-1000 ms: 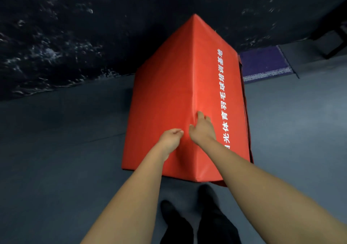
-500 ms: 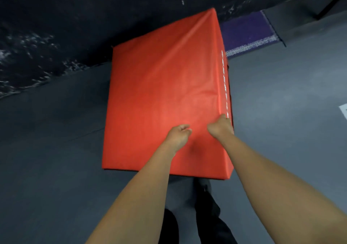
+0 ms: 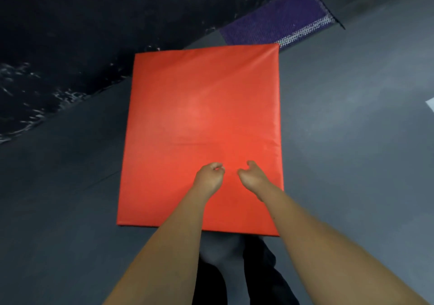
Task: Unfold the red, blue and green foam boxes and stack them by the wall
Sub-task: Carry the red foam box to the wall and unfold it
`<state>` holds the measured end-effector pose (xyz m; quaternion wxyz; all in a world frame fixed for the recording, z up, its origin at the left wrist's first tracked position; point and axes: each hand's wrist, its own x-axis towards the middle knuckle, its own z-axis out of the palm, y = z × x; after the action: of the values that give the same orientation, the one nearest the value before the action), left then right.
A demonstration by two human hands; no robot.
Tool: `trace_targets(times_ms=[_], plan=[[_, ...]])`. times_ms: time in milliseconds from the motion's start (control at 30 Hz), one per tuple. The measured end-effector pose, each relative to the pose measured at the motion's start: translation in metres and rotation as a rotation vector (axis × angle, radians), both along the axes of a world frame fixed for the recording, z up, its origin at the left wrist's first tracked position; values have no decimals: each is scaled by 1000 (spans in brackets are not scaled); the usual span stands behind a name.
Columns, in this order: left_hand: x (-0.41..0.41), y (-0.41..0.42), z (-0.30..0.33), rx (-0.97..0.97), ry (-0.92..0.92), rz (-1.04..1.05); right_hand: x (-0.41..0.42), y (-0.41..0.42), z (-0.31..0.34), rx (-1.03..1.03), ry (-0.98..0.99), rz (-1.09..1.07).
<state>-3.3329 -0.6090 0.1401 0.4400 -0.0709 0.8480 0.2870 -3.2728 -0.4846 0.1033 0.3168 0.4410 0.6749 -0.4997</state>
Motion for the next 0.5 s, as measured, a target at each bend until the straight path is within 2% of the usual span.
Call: trace_targets(times_ms=[200, 333, 400, 500], plan=[[21, 4, -38, -43, -19, -72, 83, 11, -44, 206, -363, -313], [66, 12, -78, -87, -149, -135, 130, -3, -79, 194, -552, -520], [92, 12, -93, -153, -333, -118, 149, -11, -95, 132, -553, -674], [125, 4, -104, -219, -599, -44, 168, -22, -119, 23, -406, -879]])
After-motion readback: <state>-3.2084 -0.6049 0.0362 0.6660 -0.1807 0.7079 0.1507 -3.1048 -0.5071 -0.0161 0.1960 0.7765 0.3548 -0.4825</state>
